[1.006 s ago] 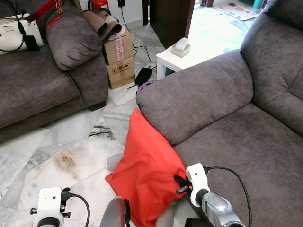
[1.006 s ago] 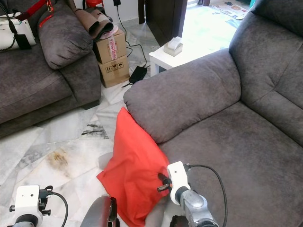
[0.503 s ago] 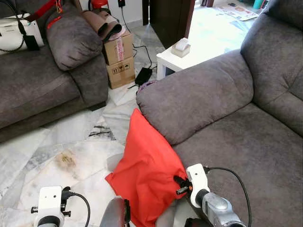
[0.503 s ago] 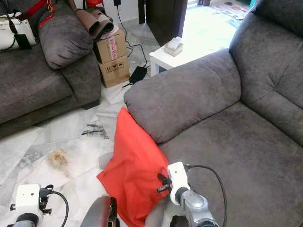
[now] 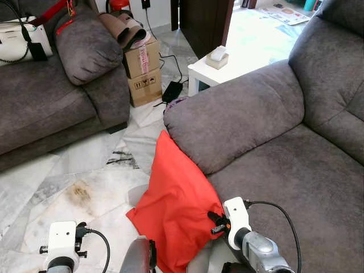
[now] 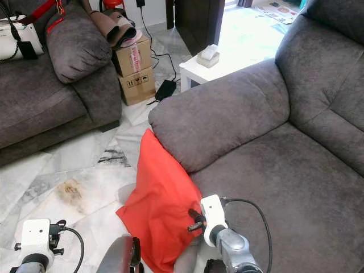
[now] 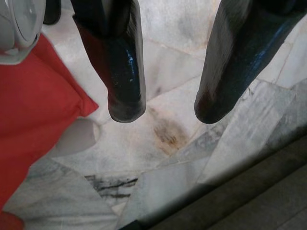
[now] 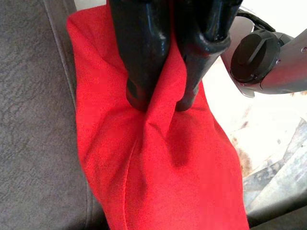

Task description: Move the pillow to the sofa from floor

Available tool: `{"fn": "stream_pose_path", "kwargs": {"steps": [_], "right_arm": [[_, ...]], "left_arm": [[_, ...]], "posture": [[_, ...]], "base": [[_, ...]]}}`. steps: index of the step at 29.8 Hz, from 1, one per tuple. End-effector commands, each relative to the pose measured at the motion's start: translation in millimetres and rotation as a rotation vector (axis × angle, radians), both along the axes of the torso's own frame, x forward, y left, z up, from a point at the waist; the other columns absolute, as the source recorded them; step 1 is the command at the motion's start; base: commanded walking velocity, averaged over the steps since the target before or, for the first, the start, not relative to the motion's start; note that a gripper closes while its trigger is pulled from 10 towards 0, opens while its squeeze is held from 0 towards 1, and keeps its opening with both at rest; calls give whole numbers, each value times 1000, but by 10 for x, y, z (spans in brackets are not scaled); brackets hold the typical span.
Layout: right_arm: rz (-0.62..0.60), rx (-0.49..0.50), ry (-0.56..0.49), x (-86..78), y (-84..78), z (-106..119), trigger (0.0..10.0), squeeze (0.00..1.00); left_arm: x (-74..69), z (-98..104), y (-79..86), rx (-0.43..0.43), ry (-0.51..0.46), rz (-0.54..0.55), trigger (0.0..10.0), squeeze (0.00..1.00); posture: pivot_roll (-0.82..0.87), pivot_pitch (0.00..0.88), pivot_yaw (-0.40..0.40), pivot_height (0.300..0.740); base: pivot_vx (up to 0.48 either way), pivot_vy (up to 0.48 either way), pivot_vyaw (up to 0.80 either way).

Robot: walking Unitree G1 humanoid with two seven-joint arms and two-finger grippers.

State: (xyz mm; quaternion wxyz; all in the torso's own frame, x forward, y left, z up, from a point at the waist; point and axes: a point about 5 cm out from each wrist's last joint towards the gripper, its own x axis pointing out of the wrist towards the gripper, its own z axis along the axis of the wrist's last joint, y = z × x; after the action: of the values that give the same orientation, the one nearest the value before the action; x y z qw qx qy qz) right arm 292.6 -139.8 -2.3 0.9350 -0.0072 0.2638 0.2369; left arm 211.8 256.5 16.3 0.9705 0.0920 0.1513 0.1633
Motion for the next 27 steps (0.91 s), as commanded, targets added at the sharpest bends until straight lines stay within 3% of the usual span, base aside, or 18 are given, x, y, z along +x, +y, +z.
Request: {"fn": "stream_pose_path", "kwargs": {"steps": [1,23,24,27], "right_arm": [[9,11,38,-55,33,-58,0,0],[-50,-3,35,-74,-5,-86,0,0],[-81,38,9,-57,-9,-59,10000,0],[-95,49,-4,-62,-11,-57,10000,0]], "left_arm": [[-63,-58,28,2,30,18,10000,0],[-6,-69,9,-3,24,3,10000,0],[-5,-77,0,-6,25,2,10000,0],[2,-84,-26,-10,24,-3,10000,0]], "posture": [[173,185,22,623],[155,145,26,623],[154,143,26,623],[152,137,25,638]], "base": [[0,0,0],[0,0,0],[0,0,0],[0,0,0]]}}
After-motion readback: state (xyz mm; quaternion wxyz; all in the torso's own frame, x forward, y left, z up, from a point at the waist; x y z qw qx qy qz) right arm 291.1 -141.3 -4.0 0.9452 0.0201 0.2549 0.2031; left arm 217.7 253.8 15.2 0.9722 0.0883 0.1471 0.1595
